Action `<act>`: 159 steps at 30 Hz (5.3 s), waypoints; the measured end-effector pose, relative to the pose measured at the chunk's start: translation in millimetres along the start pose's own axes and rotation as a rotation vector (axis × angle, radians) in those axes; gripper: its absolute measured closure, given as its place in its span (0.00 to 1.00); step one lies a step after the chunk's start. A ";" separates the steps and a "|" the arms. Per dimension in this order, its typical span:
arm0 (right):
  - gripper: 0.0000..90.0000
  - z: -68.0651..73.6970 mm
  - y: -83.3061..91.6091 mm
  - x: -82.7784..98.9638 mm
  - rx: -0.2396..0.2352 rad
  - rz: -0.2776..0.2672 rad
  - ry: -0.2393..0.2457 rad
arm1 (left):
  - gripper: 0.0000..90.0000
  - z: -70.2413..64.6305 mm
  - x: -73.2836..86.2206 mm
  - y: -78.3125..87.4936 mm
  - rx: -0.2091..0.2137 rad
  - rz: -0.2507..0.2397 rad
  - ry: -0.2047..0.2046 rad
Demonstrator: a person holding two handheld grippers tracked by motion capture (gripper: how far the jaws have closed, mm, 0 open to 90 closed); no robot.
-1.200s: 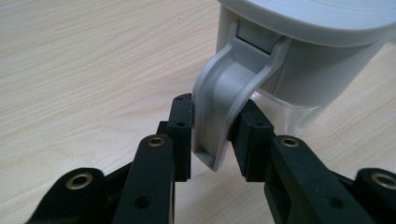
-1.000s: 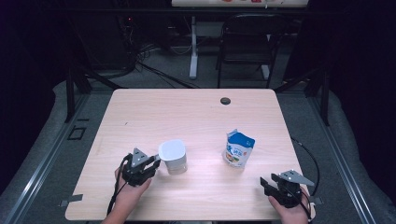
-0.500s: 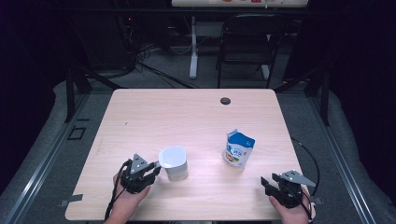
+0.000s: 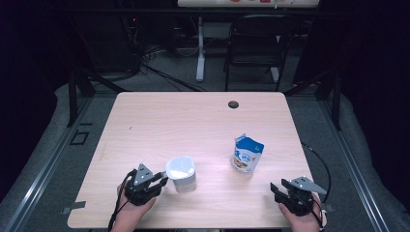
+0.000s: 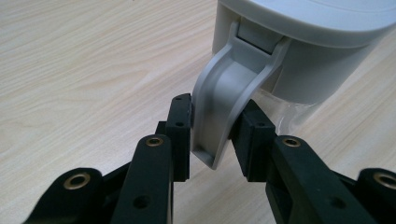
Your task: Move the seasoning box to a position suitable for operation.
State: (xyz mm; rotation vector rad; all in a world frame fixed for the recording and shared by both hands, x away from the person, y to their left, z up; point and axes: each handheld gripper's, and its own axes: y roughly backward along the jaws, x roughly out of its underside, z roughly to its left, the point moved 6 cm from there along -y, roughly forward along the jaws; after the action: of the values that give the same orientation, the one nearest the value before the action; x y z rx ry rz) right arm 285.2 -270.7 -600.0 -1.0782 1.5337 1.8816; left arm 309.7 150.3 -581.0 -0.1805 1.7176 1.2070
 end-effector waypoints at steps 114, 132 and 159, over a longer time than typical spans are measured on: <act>0.60 11.3 -0.9 1.0 -0.066 0.024 0.054 | 0.64 2.8 -16.2 33.0 0.088 -0.065 0.003; 0.57 27.1 -0.6 -0.6 -0.109 0.023 0.099 | 0.64 11.6 -23.8 41.1 0.069 -0.101 0.032; 0.57 32.0 -2.0 -1.1 -0.124 0.026 0.052 | 0.86 1.7 -41.7 42.0 0.117 -0.145 0.007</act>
State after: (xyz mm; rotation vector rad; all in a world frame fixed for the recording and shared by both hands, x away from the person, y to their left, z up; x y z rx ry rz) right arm 278.7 -239.4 -598.3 -1.1750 1.4822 2.0032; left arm 306.5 156.3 -522.2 -0.2345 1.7441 0.9991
